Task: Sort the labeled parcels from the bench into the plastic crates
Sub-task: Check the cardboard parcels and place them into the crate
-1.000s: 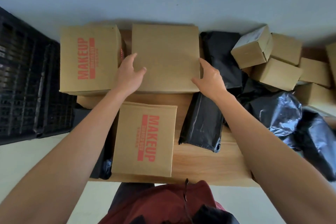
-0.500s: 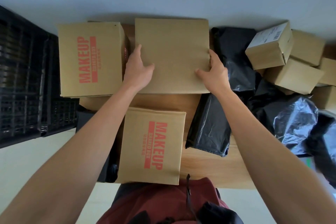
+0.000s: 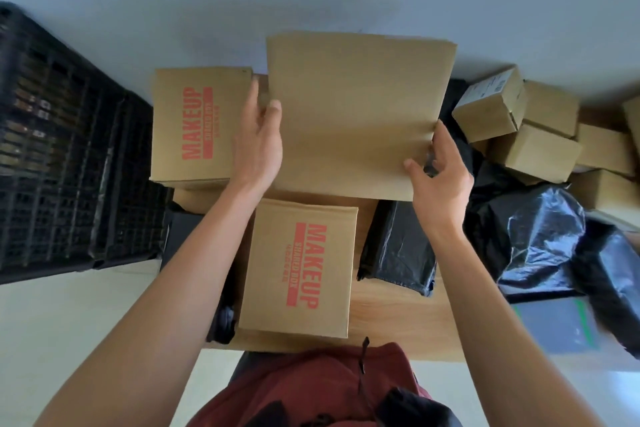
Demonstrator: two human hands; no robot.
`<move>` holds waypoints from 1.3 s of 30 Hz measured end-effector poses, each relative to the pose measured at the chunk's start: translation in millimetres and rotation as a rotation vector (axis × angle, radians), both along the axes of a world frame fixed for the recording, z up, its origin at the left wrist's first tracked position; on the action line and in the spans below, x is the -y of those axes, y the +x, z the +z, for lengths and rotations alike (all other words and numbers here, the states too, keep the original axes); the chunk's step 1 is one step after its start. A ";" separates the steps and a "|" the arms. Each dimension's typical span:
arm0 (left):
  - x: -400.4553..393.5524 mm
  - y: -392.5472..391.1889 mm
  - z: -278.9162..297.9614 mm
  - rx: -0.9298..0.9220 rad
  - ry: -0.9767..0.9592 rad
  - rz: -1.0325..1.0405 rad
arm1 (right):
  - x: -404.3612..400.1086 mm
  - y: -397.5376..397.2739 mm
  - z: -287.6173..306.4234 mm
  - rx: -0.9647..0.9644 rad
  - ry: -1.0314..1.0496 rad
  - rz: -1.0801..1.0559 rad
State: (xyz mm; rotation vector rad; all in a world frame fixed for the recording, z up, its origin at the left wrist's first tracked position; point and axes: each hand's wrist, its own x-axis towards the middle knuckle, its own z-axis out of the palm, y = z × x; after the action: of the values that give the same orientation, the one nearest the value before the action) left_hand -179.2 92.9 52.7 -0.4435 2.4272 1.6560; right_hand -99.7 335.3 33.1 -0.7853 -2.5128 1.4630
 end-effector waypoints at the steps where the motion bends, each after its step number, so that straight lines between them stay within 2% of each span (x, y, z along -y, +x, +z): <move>1: 2.2 4.6 6.3 -0.004 0.024 0.003 | 1.1 5.4 6.3 -0.030 0.011 -0.015; 7: 29.1 48.2 35.1 -0.095 0.185 0.022 | 19.1 37.7 54.8 -0.110 -0.043 -0.131; 13: 52.6 85.5 52.7 -0.171 0.373 0.146 | 29.6 79.6 79.9 -0.118 -0.026 -0.145; 17: 65.7 94.2 59.7 -0.138 0.381 0.173 | 34.1 94.6 89.5 -0.138 -0.129 -0.123; 21: 69.9 109.2 72.1 -0.109 0.355 0.124 | 20.8 98.0 108.2 -0.005 -0.197 -0.049; 24: 67.0 121.5 77.8 -0.109 0.345 0.093 | 9.6 100.1 120.5 0.021 -0.163 0.044; 26: 62.9 127.8 80.1 -0.102 0.344 0.083 | 0.8 101.5 124.3 -0.007 -0.179 0.156; 31: 52.8 144.5 83.5 -0.123 0.318 0.105 | -21.9 104.6 121.0 -0.150 -0.407 0.413; 35: 47.8 160.7 84.5 -0.054 0.355 0.146 | -29.0 110.8 119.5 -0.133 -0.474 0.365; 39: 42.4 176.6 81.4 -0.017 0.324 0.125 | -30.0 118.0 113.5 -0.048 -0.349 0.208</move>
State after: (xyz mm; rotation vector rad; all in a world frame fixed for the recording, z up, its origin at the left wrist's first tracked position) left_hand -2.6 50.5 134.1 -0.5395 2.1218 2.0647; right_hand 18.2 365.3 146.6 -0.5333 -2.3949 2.0000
